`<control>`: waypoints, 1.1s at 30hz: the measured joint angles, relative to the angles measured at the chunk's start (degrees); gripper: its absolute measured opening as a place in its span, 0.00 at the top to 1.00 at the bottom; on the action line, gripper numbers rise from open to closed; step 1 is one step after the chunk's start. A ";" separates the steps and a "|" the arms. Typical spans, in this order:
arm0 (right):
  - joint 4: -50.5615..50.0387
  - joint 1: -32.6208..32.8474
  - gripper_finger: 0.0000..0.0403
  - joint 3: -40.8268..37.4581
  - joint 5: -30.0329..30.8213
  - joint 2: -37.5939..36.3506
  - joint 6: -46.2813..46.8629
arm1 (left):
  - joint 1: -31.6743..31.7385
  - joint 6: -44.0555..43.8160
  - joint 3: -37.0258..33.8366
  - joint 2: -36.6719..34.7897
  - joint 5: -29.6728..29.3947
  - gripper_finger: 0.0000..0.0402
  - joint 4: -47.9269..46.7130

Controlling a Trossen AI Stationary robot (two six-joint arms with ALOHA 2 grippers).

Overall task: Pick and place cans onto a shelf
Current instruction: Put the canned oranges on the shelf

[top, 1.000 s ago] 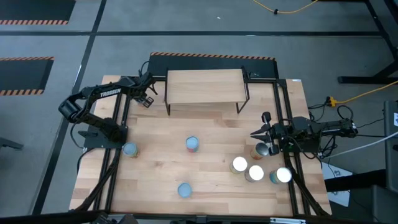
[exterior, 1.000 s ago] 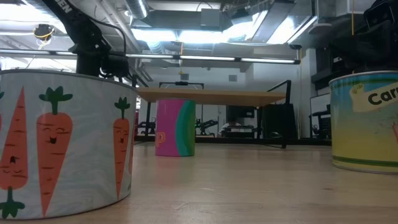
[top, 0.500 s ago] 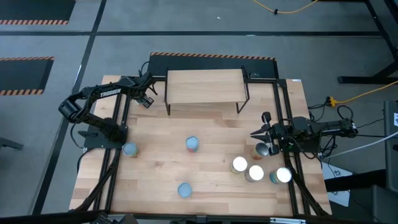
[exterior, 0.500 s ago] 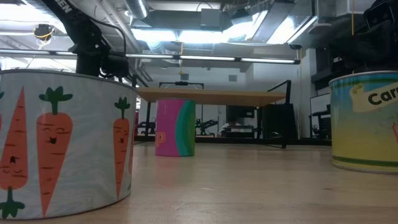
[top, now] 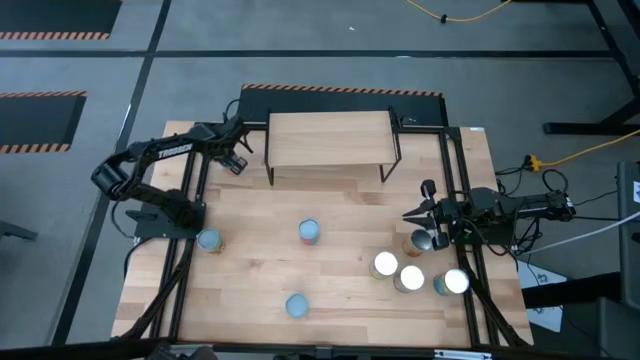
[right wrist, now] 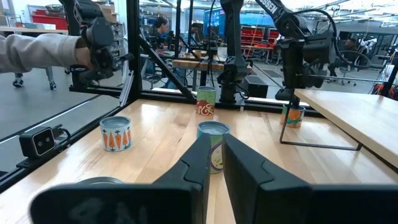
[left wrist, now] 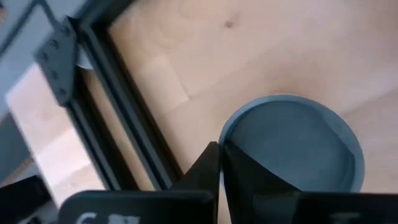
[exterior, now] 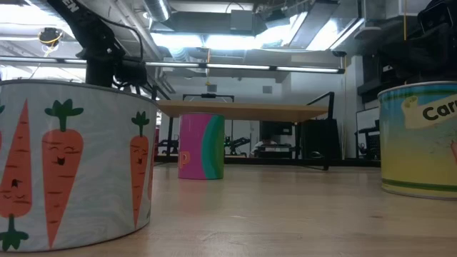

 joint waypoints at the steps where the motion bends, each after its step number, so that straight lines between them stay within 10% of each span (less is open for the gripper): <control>1: 0.01 -0.02 0.89 0.00 0.01 0.00 0.00 | -0.03 0.00 -0.06 -0.67 0.19 0.99 -0.13; 33: 8.87 0.00 0.89 -0.01 1.93 0.02 2.11 | -0.02 -1.46 0.23 -30.81 0.88 1.00 -0.14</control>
